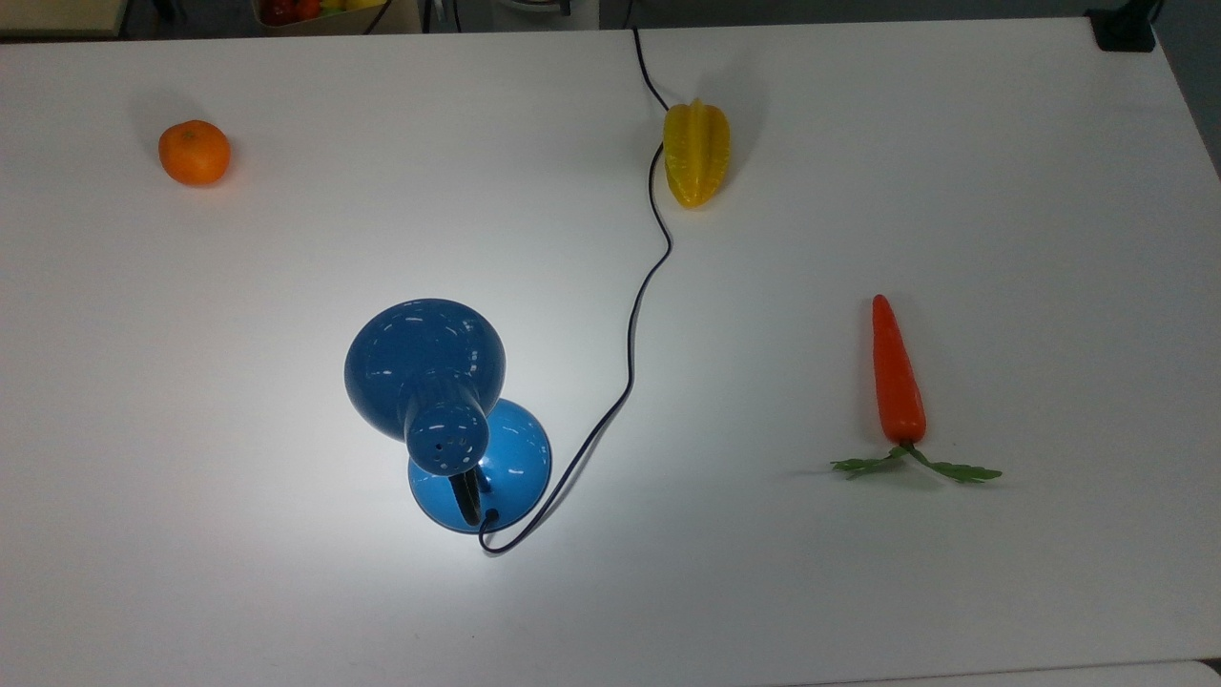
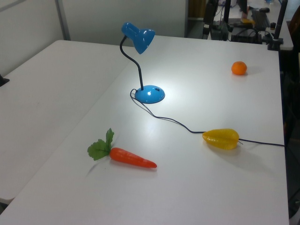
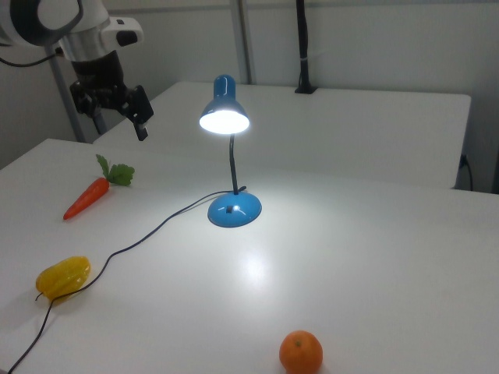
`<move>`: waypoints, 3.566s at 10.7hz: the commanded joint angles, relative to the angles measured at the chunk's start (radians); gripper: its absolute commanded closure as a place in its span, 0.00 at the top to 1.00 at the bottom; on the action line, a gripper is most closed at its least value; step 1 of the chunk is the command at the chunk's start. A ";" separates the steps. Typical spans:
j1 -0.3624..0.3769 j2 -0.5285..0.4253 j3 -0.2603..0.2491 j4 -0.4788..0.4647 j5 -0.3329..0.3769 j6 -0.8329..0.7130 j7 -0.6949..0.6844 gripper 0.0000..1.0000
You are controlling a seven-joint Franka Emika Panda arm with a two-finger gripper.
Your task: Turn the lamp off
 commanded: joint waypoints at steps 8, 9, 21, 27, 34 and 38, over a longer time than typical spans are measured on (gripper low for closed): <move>0.004 -0.010 -0.003 -0.022 0.002 0.028 -0.016 1.00; 0.004 -0.010 -0.003 -0.022 0.002 0.028 -0.016 1.00; 0.004 -0.008 -0.003 -0.023 0.005 0.042 -0.031 0.37; 0.003 -0.008 -0.003 -0.022 0.039 0.057 -0.028 0.00; 0.006 0.001 -0.002 -0.031 0.079 0.054 -0.017 0.00; 0.007 0.022 0.009 -0.074 0.079 0.088 -0.011 0.00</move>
